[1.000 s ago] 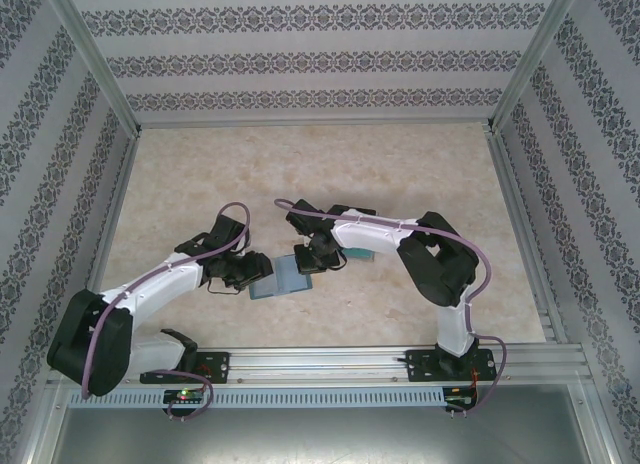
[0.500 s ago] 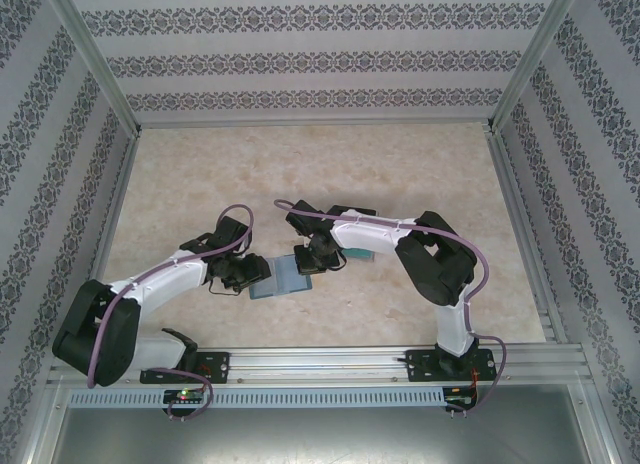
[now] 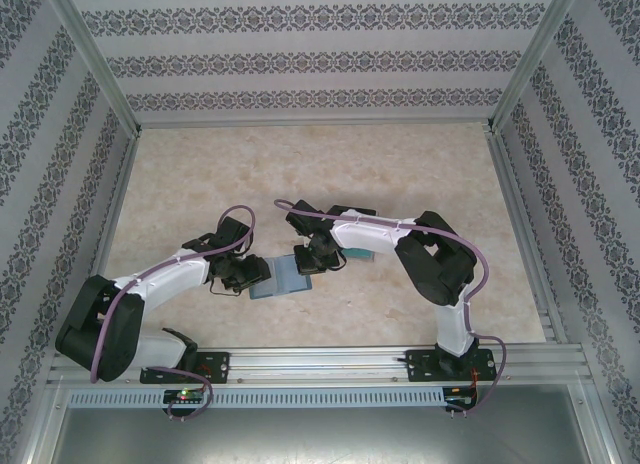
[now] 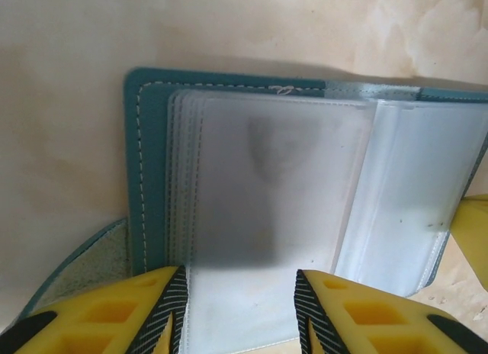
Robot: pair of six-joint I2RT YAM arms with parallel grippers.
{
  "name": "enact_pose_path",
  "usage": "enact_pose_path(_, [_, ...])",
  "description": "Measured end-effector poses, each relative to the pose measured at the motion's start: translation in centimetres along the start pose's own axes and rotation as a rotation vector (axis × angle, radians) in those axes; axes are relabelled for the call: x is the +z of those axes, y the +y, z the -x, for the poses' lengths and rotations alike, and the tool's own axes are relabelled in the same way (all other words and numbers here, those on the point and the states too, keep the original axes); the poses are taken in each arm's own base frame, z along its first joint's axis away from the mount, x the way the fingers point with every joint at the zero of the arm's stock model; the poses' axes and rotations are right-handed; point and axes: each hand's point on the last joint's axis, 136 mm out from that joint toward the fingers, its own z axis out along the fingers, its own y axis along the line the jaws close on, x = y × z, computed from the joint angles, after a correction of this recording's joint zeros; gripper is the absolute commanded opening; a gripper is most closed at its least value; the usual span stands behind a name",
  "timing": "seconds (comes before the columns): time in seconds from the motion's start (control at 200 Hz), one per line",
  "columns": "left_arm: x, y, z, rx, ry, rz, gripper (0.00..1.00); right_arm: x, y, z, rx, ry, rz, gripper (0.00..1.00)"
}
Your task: Take the credit cards out of the card holder
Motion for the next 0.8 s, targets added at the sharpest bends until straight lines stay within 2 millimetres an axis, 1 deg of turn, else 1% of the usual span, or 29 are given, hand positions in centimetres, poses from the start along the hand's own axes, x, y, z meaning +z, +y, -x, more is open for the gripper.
enact_pose_path(0.16, [0.1, -0.5, -0.1, 0.006, 0.007, -0.031, 0.47, 0.0, 0.0, 0.0, 0.005, 0.001, 0.001, 0.02])
enact_pose_path(0.245, [0.2, -0.8, -0.2, 0.008, 0.013, -0.048, 0.5, 0.0, 0.0, 0.0, 0.008, 0.001, 0.001, 0.02])
enact_pose_path(0.38, [0.1, -1.3, -0.2, 0.014, 0.014, -0.073, 0.51, 0.0, 0.0, 0.0, 0.012, 0.002, 0.001, 0.02])
enact_pose_path(0.445, [0.0, -1.5, -0.2, 0.018, 0.014, -0.087, 0.54, 0.0, 0.0, 0.0, 0.015, 0.002, 0.001, 0.02])
enact_pose_path(0.54, [-0.1, -1.9, -0.3, 0.029, 0.013, -0.101, 0.63, 0.1, 0.0, 0.0, 0.016, 0.004, -0.001, 0.02])
enact_pose_path(0.664, [-0.3, -2.5, -0.4, 0.042, 0.013, -0.125, 0.63, 0.1, 0.0, 0.0, 0.017, 0.006, -0.002, 0.02])
enact_pose_path(0.799, [-0.7, -3.1, -0.4, 0.053, 0.007, -0.15, 0.57, 0.1, 0.0, 0.0, 0.017, 0.006, -0.002, 0.02])
